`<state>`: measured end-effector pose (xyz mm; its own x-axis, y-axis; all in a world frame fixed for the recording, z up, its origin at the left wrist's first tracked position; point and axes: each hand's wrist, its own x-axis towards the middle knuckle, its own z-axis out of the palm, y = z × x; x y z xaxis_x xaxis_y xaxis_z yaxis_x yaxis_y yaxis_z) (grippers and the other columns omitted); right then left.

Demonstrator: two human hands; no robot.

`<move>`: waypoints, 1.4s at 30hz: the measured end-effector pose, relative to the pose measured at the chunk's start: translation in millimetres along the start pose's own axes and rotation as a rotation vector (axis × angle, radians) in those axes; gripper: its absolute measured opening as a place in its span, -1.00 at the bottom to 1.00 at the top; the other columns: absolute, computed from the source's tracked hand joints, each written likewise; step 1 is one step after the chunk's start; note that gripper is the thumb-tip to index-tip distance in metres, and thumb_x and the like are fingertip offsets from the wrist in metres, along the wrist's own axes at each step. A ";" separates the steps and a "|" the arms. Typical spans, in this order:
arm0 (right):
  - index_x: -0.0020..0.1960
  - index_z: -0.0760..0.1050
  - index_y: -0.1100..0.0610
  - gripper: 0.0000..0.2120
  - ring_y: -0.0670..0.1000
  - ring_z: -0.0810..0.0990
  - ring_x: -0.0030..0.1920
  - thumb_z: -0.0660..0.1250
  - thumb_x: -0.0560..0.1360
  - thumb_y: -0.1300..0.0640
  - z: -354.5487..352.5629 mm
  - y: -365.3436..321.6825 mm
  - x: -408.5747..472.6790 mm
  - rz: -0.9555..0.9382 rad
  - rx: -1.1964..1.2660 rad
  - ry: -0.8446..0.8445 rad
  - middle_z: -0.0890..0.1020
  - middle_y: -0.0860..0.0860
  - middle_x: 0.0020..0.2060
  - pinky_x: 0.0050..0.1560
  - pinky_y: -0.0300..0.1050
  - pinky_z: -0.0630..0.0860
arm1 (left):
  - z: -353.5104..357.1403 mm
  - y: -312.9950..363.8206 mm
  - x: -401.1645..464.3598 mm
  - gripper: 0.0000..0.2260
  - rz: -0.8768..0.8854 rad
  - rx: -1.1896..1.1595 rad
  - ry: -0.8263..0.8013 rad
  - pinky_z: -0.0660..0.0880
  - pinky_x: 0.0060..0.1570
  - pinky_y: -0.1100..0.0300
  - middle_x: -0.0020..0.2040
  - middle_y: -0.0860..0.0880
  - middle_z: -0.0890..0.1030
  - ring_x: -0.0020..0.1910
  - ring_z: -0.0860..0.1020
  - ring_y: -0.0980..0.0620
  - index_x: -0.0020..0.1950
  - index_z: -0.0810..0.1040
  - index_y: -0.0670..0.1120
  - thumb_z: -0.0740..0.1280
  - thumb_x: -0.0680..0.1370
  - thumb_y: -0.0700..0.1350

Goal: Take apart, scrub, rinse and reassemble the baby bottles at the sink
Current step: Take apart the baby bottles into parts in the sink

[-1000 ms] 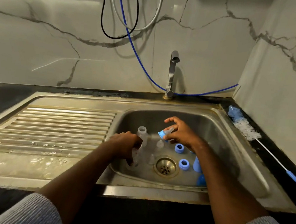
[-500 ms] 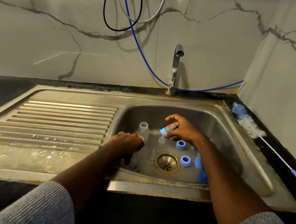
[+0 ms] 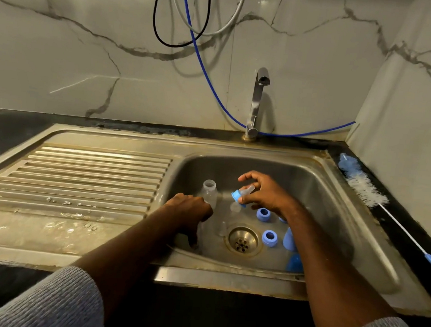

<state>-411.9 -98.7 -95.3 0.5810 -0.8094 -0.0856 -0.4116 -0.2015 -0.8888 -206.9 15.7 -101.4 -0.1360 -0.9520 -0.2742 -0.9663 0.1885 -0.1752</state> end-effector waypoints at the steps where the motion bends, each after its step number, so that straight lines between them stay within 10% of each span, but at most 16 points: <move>1: 0.24 0.51 0.02 -0.52 0.09 0.65 0.07 0.55 0.39 0.27 -0.1 -0.5 -0.5 -0.007 -0.002 0.003 0.65 0.08 0.08 0.00 0.07 0.66 | -1.9 -0.2 1.7 -0.39 -0.006 -0.024 0.015 0.45 0.03 0.09 0.19 0.01 0.55 0.14 0.55 -0.03 0.24 0.47 0.05 0.61 0.31 0.21; 14: 0.02 0.63 0.15 -0.79 0.08 0.72 -0.05 0.56 0.42 0.20 -0.9 -1.6 5.3 -0.090 0.187 0.171 0.70 0.13 -0.06 -0.10 -0.03 0.68 | -23.6 9.0 44.7 -0.70 -0.080 -0.975 0.710 0.47 -0.25 0.36 -0.18 0.06 0.59 -0.24 0.55 0.15 -0.03 0.58 -0.04 0.63 0.36 -0.10; 23: 0.15 0.63 0.14 -0.82 0.16 0.73 -0.03 0.42 0.55 0.17 -0.8 -9.7 5.8 -0.093 0.422 0.168 0.70 0.18 0.02 -0.01 0.03 0.68 | -14.4 1.6 52.5 -0.55 0.075 -1.385 0.604 0.66 -0.03 0.15 0.14 0.01 0.67 0.06 0.68 0.09 0.38 0.53 -0.05 0.51 0.50 -0.17; 42: -0.01 0.61 0.31 -0.91 0.05 0.66 -0.33 0.45 0.49 0.34 1.1 -22.0 -0.1 -0.184 0.269 0.345 0.69 0.21 -0.27 -0.23 -0.14 0.64 | -31.6 0.4 42.6 -0.56 0.222 -1.682 0.443 0.65 0.06 0.04 0.03 -0.14 0.73 0.02 0.71 -0.11 0.29 0.58 -0.17 0.47 0.43 -0.09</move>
<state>-402.1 -93.6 -76.2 0.3416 -0.9186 0.1987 -0.1010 -0.2461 -0.9640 -220.1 -32.4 -83.3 -0.0526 -0.9872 0.1506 -0.0393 0.1527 0.9875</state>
